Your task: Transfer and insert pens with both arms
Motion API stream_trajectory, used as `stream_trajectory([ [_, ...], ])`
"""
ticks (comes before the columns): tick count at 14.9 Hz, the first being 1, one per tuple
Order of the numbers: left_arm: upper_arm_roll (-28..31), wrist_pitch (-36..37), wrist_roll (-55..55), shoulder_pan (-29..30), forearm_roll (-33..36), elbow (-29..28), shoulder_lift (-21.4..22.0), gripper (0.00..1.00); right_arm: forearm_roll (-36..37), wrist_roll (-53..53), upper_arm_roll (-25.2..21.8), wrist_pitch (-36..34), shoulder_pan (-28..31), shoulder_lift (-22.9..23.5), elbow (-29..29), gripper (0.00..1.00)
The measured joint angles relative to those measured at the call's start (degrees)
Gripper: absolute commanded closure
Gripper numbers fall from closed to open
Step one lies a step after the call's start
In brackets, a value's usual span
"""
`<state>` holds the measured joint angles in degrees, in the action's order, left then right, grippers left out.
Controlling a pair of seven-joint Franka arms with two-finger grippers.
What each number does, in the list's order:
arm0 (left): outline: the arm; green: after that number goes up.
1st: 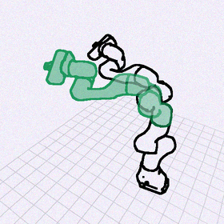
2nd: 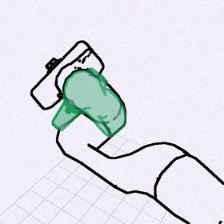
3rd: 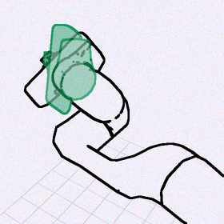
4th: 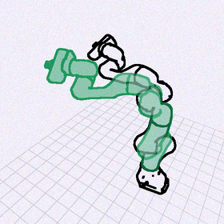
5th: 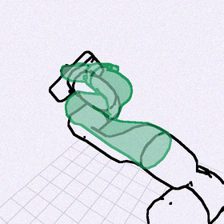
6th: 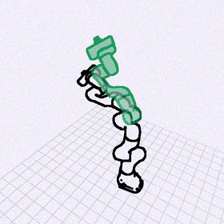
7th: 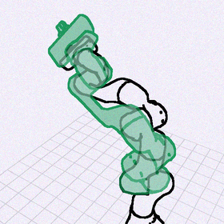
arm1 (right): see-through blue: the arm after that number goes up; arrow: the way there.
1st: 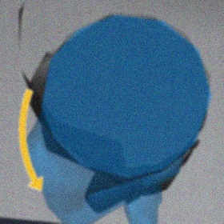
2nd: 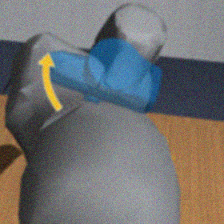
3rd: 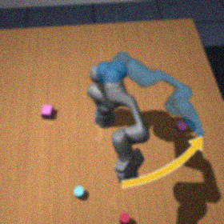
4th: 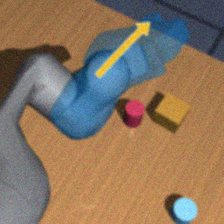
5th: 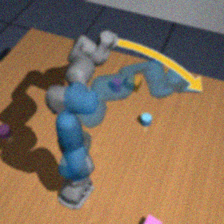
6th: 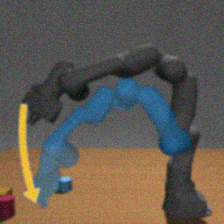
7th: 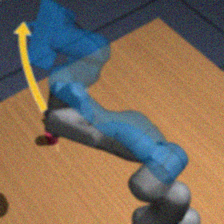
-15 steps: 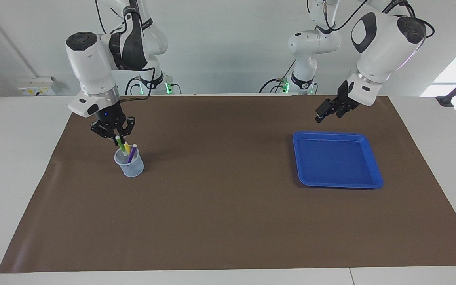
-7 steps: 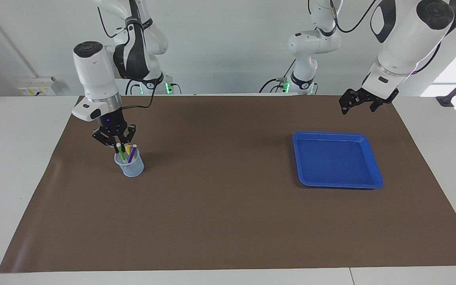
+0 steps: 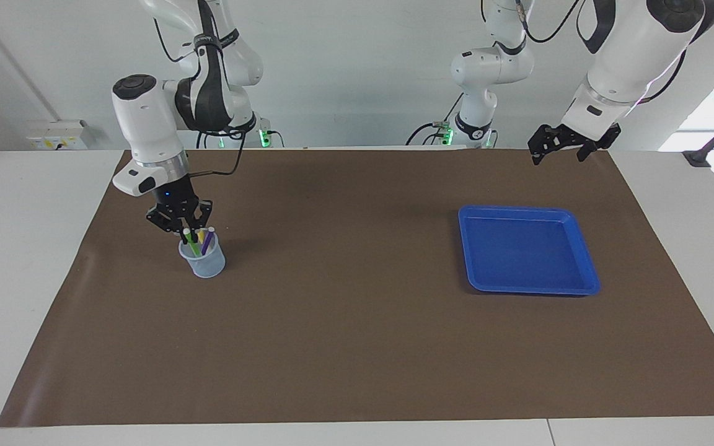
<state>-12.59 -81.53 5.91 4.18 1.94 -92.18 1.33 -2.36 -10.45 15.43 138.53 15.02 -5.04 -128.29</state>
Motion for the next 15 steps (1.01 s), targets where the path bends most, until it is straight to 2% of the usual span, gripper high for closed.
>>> stream_trajectory([
  [4, 1.21, -5.90, 0.82, 0.13, -1.46, 0.42, 0.13, 0.00, -0.62, 0.00, 0.00, 2.99, 0.84, 0.77, -1.81, 1.00],
  [9, 1.38, -0.64, 0.88, 0.13, -1.53, 2.57, 0.99, 0.00, -0.70, 0.00, -0.01, 5.10, 1.38, 2.34, -2.92, 1.00],
  [15, 2.54, -0.33, 0.90, 0.25, -3.75, 2.33, 1.07, 0.00, -0.70, 0.00, -0.01, 7.00, 1.45, 3.26, -4.09, 1.00],
])
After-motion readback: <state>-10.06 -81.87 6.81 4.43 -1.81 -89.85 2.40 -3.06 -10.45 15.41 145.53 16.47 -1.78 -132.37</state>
